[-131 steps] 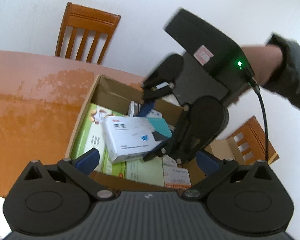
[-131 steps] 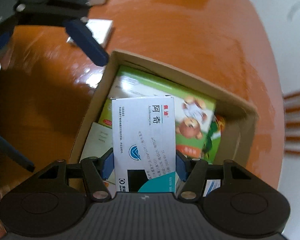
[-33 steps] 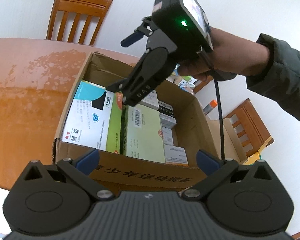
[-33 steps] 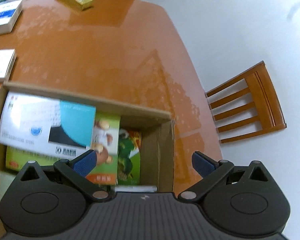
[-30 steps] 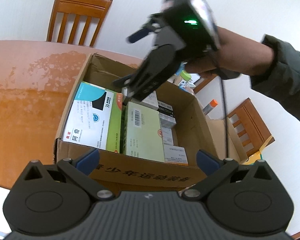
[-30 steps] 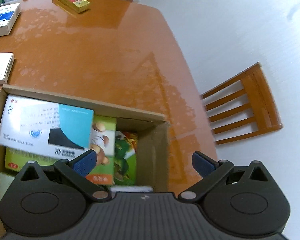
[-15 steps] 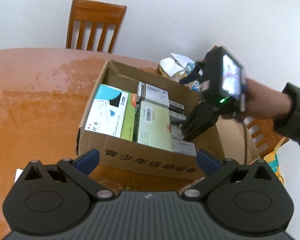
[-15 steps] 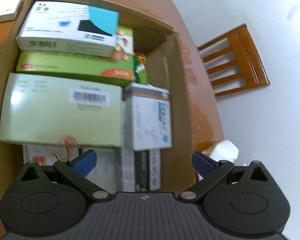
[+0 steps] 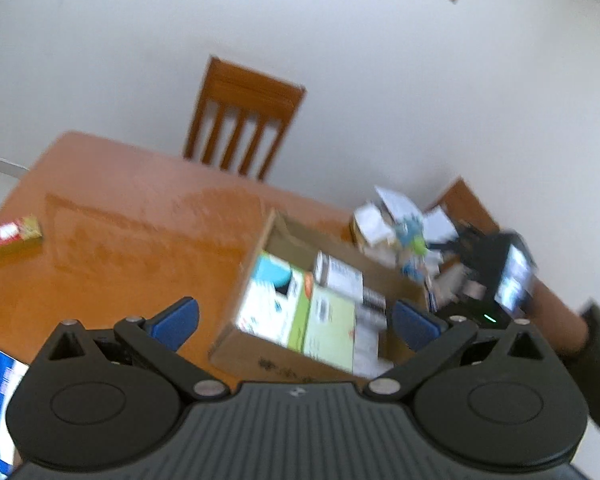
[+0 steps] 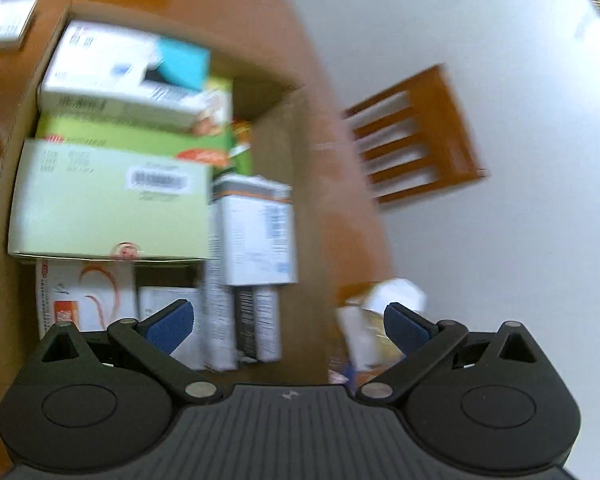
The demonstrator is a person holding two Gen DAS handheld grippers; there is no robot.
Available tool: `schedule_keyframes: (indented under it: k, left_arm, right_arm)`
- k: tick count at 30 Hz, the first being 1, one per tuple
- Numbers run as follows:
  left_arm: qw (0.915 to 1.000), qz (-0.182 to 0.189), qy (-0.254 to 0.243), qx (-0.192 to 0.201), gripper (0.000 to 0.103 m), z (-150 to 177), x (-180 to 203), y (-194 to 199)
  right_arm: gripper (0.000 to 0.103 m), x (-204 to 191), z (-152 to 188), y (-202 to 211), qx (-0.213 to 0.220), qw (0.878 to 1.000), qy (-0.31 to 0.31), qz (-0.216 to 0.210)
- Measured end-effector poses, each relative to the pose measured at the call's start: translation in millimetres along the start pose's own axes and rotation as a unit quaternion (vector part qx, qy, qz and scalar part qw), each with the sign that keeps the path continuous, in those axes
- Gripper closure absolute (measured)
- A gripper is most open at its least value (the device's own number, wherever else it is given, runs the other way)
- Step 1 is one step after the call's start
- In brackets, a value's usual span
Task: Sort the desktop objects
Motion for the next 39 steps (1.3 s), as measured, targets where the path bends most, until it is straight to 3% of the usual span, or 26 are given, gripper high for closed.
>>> schedule_keyframes:
  k: [3, 6, 7, 9, 11, 12, 15, 17, 22, 30, 34, 37, 39]
  left_arm:
    - [0.9995, 0.004, 0.02, 0.023, 0.0, -14, -4, 23]
    - [0.9988, 0.011, 0.028, 0.038, 0.0, -25, -2, 45]
    - [0.9987, 0.01, 0.024, 0.044, 0.0, -27, 0, 53]
    - [0.9984, -0.001, 0.006, 0.057, 0.0, -29, 5, 65]
    - [0.9982, -0.014, -0.002, 0.059, 0.0, -27, 9, 73]
    - [0.9983, -0.016, -0.002, 0.056, 0.0, -25, 11, 77]
    - [0.999, -0.01, 0.0, 0.044, 0.0, -17, 16, 90]
    - [0.9987, -0.025, -0.016, 0.041, 0.0, -7, 20, 102]
    - [0.9934, -0.091, -0.062, 0.032, 0.0, 23, 20, 129]
    - [0.9946, -0.097, -0.036, 0.008, 0.0, 49, -13, 129]
    - [0.997, -0.073, -0.02, -0.015, 0.0, 71, -27, 113]
    - [0.9966, -0.075, -0.026, -0.022, 0.0, 88, -40, 103]
    - [0.9965, -0.074, -0.025, -0.03, 0.0, 96, -52, 97]
  right_arm:
    - [0.0, 15, 10, 51, 0.068, 0.995, -0.069, 0.017]
    - [0.0, 29, 24, 99, 0.15, 0.976, -0.157, -0.004]
    - [0.0, 33, 30, 114, 0.183, 0.964, -0.192, -0.018]
    - [0.0, 39, 44, 140, 0.258, 0.928, -0.261, -0.062]
    - [0.0, 39, 56, 159, 0.321, 0.891, -0.302, -0.109]
    - [0.0, 36, 60, 164, 0.342, 0.878, -0.312, -0.122]
    - [0.0, 25, 60, 172, 0.368, 0.859, -0.322, -0.151]
    - [0.0, 14, 54, 173, 0.376, 0.859, -0.306, -0.167]
    - [0.0, -16, 33, 169, 0.353, 0.876, -0.276, -0.18]
    - [0.0, -63, 0, 161, 0.314, 0.9, -0.228, -0.199]
    - [0.0, -86, -16, 157, 0.294, 0.91, -0.204, -0.208]
    - [0.0, -120, -36, 138, 0.248, 0.923, -0.177, -0.235]
    - [0.0, -145, -57, 118, 0.206, 0.939, -0.145, -0.236]
Point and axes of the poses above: each gripper's, at about its wrist camera, not at the fingertips, and y roughly against the way its jaws point, x to its right, z to its underside, the point moved 2 cm from there along -y, roughly the way its jaws point, and after that the axes turned 14 degrees about -z, right-handed, at the moved point
